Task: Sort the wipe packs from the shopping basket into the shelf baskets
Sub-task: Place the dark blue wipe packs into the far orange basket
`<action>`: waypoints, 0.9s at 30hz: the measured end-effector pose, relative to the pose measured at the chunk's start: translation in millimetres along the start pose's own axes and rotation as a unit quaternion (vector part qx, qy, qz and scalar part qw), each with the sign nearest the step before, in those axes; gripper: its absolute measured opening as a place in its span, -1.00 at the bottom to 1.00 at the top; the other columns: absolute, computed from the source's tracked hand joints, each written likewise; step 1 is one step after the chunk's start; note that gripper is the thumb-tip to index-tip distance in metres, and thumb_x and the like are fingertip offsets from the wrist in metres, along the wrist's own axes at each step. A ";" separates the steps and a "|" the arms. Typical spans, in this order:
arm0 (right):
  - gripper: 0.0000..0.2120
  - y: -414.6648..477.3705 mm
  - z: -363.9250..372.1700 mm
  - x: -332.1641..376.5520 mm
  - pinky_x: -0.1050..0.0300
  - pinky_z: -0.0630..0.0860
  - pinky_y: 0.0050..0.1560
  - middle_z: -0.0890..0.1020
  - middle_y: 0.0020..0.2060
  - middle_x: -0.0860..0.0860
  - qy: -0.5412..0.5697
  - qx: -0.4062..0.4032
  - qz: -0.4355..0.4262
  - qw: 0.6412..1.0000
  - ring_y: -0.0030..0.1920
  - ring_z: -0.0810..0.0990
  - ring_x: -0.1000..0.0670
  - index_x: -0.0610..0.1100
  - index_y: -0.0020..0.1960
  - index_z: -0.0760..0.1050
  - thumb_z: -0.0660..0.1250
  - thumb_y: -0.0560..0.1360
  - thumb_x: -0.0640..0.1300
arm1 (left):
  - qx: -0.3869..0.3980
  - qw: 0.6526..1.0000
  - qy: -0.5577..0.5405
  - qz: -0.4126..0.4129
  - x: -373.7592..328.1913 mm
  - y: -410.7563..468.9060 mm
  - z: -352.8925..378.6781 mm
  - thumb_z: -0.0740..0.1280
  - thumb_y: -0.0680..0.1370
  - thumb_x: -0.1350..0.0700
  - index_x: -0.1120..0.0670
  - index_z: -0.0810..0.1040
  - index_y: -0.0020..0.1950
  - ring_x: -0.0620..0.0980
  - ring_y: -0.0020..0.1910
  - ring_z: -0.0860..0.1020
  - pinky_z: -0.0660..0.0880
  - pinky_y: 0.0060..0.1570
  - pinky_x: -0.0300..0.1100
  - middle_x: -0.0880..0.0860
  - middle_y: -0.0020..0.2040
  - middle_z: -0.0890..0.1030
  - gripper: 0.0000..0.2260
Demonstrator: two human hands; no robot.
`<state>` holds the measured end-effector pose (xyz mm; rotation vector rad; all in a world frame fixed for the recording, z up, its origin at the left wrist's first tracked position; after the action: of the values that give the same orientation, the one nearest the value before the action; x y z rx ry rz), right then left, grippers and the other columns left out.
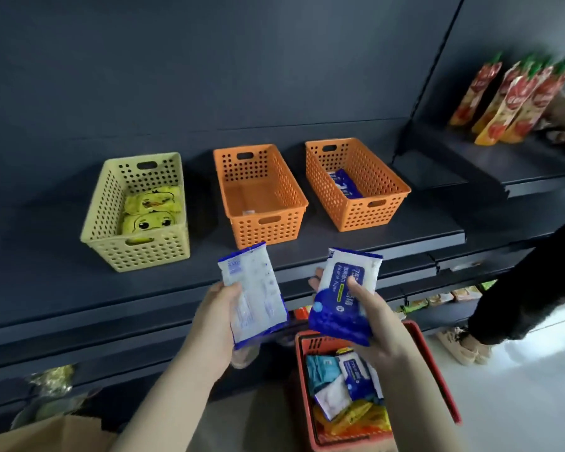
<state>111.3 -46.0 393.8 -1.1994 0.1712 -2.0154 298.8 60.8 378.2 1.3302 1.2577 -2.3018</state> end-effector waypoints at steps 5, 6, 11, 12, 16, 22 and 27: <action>-0.80 10.8 35.0 -2.8 0.11 0.64 -0.32 0.70 -0.15 -0.15 -0.112 -0.046 -0.062 0.991 -0.27 0.70 -0.05 -0.18 0.13 0.47 0.31 0.55 -0.12 | 0.022 0.997 0.065 0.042 -45.7 0.8 -18.6 0.31 -0.02 -0.60 -0.05 0.44 0.22 0.05 0.01 0.64 0.57 0.09 0.06 0.04 0.05 0.65 -0.04; -0.77 12.1 41.4 0.5 0.11 0.63 -0.31 0.69 -0.09 -0.16 -0.133 -0.046 -0.078 0.987 -0.22 0.70 -0.07 -0.17 0.17 0.45 0.33 0.54 -0.13 | 0.034 0.996 0.069 0.046 -52.1 0.7 -17.3 0.32 -0.06 -0.59 -0.05 0.44 0.21 0.05 0.00 0.64 0.57 0.10 0.07 0.04 0.05 0.64 -0.02; -0.64 31.0 65.0 31.4 -0.05 0.60 0.01 0.67 0.06 -0.17 -0.224 0.010 -0.152 0.963 0.06 0.66 -0.19 -0.12 0.26 0.46 0.35 0.49 -0.32 | 0.107 0.992 -0.001 0.060 -86.1 13.4 4.4 0.37 0.28 -0.34 0.00 0.50 0.19 -0.05 -0.16 0.60 0.52 -0.12 -0.15 -0.01 -0.07 0.65 -0.39; -0.66 38.7 67.0 40.6 -0.08 0.59 0.05 0.68 0.04 -0.16 -0.239 0.005 -0.171 0.956 0.06 0.66 -0.20 -0.13 0.24 0.50 0.36 0.48 -0.33 | 0.117 0.991 -0.017 0.057 -93.8 20.7 9.7 0.36 0.34 -0.31 -0.01 0.51 0.14 -0.09 -0.25 0.59 0.49 -0.16 -0.16 -0.03 -0.19 0.66 -0.49; -0.70 75.9 61.1 87.1 0.04 0.64 -0.19 0.72 -0.10 -0.09 -0.225 -0.105 -0.258 0.934 -0.09 0.71 -0.14 -0.11 0.11 0.56 0.47 0.41 -0.30 | 0.164 0.984 -0.067 0.002 -123.6 60.3 37.4 0.41 0.34 -0.28 0.09 0.55 0.05 -0.08 -0.39 0.51 0.49 -0.16 -0.12 -0.01 -0.33 0.57 -0.50; -0.75 148.3 39.5 173.7 0.10 0.63 -0.30 0.70 -0.14 -0.09 -0.241 -0.208 -0.348 0.882 -0.20 0.71 -0.04 -0.10 -0.01 0.54 0.53 0.38 -0.21 | 0.170 0.977 -0.122 -0.032 -168.7 138.4 96.3 0.31 0.47 -0.25 0.20 0.50 0.28 0.05 -0.08 0.59 0.52 0.02 -0.03 0.17 0.07 0.62 -0.40; -0.86 220.1 4.2 245.0 -0.09 0.65 -0.13 0.71 -0.20 -0.06 -0.301 -0.257 -0.347 0.850 -0.17 0.70 -0.09 -0.10 -0.09 0.63 0.52 0.37 -0.18 | 0.183 0.978 -0.081 -0.052 -180.5 189.5 140.3 0.18 0.57 -0.22 0.16 0.49 0.28 0.23 0.18 0.57 0.48 0.18 0.09 0.27 0.19 0.60 -0.49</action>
<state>170.9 -362.5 462.7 -2.4653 -0.0609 -2.0962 418.3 -202.8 444.3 1.1652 0.9019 -2.7531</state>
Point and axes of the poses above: each hand's wrist, its own y-axis towards the middle knuckle, its own z-axis out of the palm, x = y × z, the point moved 7 cm from there along y, towards the middle knuckle
